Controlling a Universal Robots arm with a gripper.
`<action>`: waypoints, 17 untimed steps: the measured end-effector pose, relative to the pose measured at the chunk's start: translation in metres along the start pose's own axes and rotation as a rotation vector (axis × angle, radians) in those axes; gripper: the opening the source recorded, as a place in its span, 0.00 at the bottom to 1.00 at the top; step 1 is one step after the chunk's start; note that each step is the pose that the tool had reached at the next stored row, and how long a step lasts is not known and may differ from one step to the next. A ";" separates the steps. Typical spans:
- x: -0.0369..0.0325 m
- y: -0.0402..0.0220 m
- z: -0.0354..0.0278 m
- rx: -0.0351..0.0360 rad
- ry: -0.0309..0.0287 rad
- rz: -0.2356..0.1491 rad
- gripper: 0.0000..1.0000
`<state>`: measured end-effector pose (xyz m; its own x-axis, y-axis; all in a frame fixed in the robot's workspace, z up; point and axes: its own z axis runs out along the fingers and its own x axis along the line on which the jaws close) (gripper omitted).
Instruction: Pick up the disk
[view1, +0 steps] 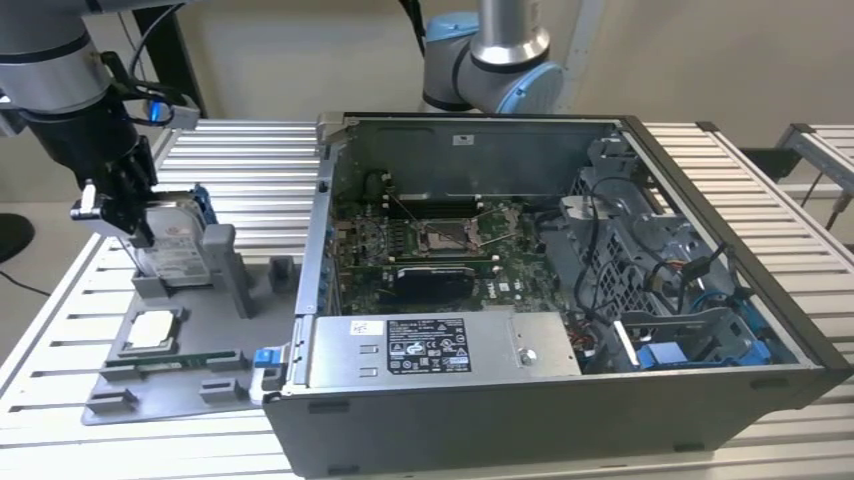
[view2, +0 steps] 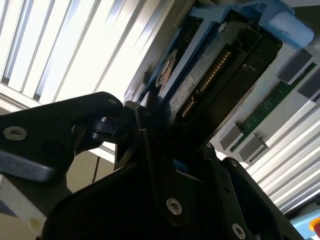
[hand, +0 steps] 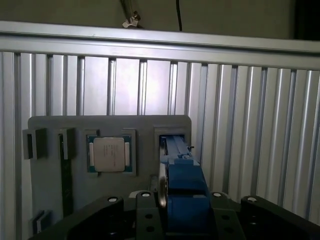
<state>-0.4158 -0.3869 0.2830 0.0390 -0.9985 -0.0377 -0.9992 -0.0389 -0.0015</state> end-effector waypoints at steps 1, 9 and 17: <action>-0.0002 0.0000 -0.0045 0.0002 -0.0001 0.000 0.00; -0.0013 0.0000 -0.0410 0.0001 -0.0001 0.000 0.00; -0.0027 0.0000 -0.0775 0.0002 0.0000 0.004 0.00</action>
<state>-0.4159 -0.3871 0.3605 0.0353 -0.9987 -0.0376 -0.9994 -0.0352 -0.0015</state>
